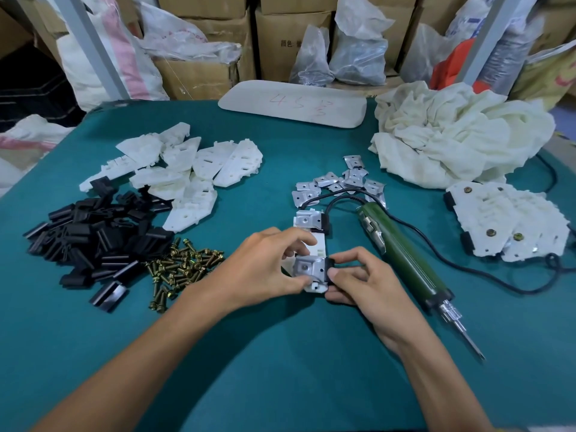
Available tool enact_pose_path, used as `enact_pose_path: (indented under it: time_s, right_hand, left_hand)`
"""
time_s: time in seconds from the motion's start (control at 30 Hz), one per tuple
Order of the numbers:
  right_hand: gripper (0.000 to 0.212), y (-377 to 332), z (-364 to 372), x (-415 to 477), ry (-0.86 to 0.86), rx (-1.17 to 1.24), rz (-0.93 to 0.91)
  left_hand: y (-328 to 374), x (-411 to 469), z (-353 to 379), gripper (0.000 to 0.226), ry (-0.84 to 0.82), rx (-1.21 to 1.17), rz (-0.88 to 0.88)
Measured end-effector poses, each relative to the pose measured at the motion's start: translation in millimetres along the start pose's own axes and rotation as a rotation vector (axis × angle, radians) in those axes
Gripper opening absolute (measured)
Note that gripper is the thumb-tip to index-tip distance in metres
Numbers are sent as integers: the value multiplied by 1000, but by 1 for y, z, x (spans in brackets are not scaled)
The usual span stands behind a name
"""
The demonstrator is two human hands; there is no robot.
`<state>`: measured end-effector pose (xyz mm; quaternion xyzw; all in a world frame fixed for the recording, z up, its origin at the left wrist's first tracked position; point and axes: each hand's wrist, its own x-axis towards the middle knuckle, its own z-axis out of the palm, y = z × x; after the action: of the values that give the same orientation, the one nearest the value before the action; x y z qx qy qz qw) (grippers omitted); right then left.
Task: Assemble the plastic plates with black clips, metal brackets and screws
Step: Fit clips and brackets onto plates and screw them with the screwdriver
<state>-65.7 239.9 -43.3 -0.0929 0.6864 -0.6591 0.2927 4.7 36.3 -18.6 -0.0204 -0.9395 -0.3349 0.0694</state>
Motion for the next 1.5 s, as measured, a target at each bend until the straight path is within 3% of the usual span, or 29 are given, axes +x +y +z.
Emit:
enact_pose_path:
  time_s: [0.2,0.3,0.37,0.47,0.6,0.83,0.93,1.2,1.33,1.5]
  right_hand:
    - [13,-9,7,15,1,9,7]
    - [18,-14,11,20,-2,105,-30]
    - [20,-15,13,20,-33,177,-62]
    - [19,-16,14,19,-66,240,-95]
    - [19,-16,15,18,-88,258,-102]
    - [24,-19,11,16,-116,234,-84]
    - [16,-20,12,13,-129,251,-75]
    - [32,-16,16,12,-124,258,-111]
    - [50,-14,11,8,-184,172,-162]
    - [47,-11,12,7,-141,87,-199]
  left_hand:
    - [-6,-8,9,48,144,-146,-70]
    - [-9,-12,17,55,249,-246,-195]
    - [-8,-15,17,58,246,-418,-282]
    - [-5,-15,14,60,174,-793,-230]
    - [-2,-14,15,67,241,-945,-220]
    - [-8,-15,19,68,248,-981,-212]
    - [-7,-17,18,68,228,-1000,-217]
    - [-3,-20,16,55,204,-1036,-216]
    - [-7,-20,16,58,234,-1150,-254]
    - [-13,-24,17,59,184,-1077,-326]
